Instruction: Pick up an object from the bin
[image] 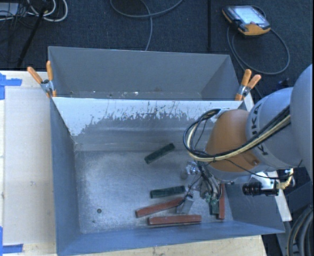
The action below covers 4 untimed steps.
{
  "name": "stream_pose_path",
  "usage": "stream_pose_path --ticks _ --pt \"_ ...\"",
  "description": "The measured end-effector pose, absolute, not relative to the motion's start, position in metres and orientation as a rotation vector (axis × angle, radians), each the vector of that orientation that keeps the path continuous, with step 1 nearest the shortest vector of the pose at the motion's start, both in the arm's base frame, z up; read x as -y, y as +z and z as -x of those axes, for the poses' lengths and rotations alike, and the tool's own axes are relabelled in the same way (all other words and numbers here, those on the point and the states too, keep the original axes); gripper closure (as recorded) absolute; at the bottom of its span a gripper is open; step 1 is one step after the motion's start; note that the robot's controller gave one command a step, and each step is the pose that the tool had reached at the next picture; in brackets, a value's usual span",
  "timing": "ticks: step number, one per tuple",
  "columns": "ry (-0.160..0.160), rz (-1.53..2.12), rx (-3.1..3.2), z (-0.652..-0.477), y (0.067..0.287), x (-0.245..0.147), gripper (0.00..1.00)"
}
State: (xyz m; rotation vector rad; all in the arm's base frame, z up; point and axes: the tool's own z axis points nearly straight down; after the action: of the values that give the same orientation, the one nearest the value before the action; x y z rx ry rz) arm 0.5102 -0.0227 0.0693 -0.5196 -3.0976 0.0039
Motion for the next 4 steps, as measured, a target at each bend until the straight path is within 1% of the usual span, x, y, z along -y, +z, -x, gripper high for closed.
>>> stream_pose_path --ticks 1,2,3,4 --pt "0.001 0.439 3.111 -0.542 0.07 -0.012 1.0" --pt "0.001 0.437 3.111 -0.542 0.07 -0.013 1.0" --pt "0.0 0.398 3.117 -0.52 0.159 0.002 0.0" --pt "0.0 0.396 3.116 -0.519 0.158 0.002 0.0"
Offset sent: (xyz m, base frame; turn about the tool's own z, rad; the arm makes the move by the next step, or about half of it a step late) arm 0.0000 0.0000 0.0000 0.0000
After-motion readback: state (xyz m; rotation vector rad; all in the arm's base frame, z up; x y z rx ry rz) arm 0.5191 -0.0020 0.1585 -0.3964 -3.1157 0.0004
